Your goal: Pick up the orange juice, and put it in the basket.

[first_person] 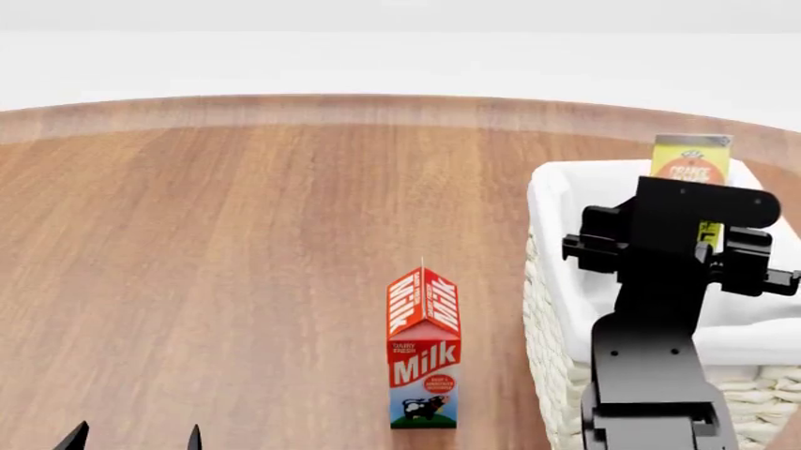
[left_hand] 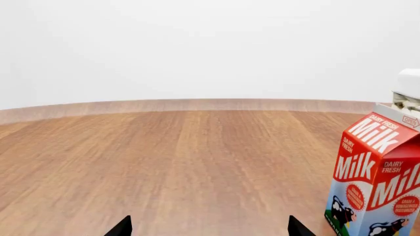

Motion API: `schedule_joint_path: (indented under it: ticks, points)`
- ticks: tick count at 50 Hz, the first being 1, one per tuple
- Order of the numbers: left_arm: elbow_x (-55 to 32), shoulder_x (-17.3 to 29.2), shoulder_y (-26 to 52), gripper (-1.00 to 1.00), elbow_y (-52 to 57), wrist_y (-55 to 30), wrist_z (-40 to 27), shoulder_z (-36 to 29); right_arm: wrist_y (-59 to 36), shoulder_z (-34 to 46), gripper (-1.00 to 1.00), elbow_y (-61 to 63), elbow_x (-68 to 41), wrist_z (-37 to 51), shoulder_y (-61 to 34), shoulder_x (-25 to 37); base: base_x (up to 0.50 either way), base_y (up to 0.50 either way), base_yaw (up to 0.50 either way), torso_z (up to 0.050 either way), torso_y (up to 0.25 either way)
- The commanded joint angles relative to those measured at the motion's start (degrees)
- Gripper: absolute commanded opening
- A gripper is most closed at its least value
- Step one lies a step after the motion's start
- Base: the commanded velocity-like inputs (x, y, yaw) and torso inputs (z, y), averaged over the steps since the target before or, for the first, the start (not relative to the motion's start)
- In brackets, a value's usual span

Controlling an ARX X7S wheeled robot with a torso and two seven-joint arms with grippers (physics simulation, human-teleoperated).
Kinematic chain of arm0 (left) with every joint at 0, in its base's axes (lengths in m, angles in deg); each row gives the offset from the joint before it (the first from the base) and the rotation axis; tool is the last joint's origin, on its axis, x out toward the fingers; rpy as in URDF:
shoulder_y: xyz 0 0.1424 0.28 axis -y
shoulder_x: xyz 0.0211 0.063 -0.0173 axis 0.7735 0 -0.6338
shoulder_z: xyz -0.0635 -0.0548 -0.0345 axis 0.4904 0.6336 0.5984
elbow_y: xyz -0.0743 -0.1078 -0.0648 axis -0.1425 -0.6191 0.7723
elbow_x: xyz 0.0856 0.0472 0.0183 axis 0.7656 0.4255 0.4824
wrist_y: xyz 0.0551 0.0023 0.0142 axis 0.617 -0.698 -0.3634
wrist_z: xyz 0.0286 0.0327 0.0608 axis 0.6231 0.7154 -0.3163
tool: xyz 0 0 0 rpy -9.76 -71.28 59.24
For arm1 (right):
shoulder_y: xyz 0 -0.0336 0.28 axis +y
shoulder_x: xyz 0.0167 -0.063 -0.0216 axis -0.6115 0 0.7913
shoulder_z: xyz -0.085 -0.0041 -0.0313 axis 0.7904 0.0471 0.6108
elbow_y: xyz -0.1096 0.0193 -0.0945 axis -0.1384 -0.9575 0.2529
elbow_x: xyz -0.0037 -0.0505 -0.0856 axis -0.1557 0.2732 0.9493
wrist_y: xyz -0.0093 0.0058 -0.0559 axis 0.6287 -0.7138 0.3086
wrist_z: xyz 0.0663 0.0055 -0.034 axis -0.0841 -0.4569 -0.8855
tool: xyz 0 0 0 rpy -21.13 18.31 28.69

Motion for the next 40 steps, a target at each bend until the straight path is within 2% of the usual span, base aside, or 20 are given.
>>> schedule_joint_path:
  ticks: [1,40]
  points:
    - [-0.08,0.08,0.04,1.00,-0.02,0.05,-0.10,-0.12,2.14,-0.04,-1.00,-0.93,3.88,0.23,-0.87,-0.45,0.00,0.00,0.00,0.000,0.000]
    - [-0.35,0.33,0.17,1.00,-0.07,0.21,-0.41,-0.52,2.96,-3.06,-1.00,-1.08,7.02,0.24,0.44,-0.77,0.00,0.00,0.00,0.000,0.001]
